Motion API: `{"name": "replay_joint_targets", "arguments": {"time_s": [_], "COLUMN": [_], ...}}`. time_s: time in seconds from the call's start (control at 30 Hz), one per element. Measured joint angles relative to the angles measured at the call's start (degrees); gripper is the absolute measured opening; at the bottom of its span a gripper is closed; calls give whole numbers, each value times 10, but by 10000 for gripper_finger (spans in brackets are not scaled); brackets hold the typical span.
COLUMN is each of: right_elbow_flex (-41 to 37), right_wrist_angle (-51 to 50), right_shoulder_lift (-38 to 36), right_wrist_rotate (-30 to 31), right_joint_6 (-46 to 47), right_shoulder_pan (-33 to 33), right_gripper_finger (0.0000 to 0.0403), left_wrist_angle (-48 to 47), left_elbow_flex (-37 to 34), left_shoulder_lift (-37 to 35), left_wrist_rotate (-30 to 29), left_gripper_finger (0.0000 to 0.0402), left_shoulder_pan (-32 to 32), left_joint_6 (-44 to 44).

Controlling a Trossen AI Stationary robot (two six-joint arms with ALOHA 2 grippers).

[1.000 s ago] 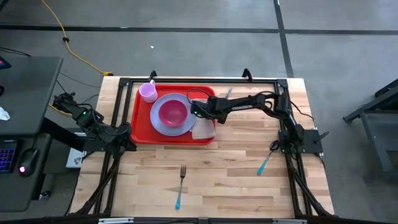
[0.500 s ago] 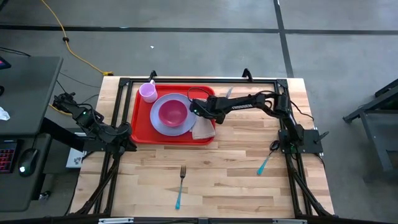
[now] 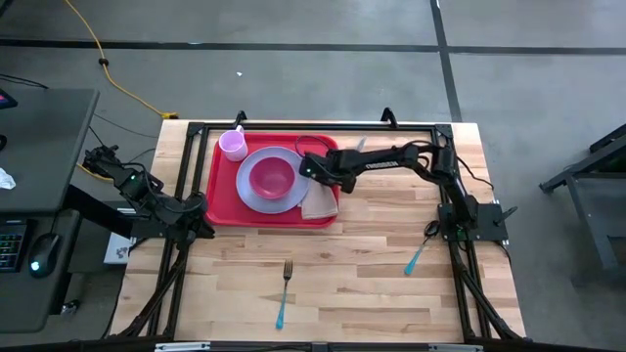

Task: Set up tray
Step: Put the brown napkin on the red tray to the right of the purple plate

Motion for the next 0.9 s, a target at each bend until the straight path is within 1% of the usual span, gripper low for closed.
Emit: {"name": "replay_joint_targets", "arguments": {"time_s": [0.13, 0.27, 0.5, 0.63, 0.9], "right_elbow_flex": [0, -1, -3, -3, -3], "right_wrist_angle": [3, 0, -8, -8, 7], "right_shoulder_lift": [-3, -8, -21, -23, -23], "right_wrist_rotate": [-25, -47, -54, -76, -97], "right_joint_6": [-43, -48, -83, -96, -107], "right_shoulder_pan": [-6, -17, -33, -38, -38], "right_gripper_finger": [0, 1, 1, 1, 1], "left_wrist_angle": [0, 0, 2, 2, 2], "left_elbow_flex": [0, 0, 0, 0, 0], "left_shoulder_lift": [0, 0, 0, 0, 0], "left_wrist_rotate": [0, 0, 2, 2, 2], "left_gripper_finger": [111, 111, 111, 111, 111], "left_shoulder_pan": [0, 0, 0, 0, 0], "left_joint_6": [0, 0, -2, -2, -2]}}
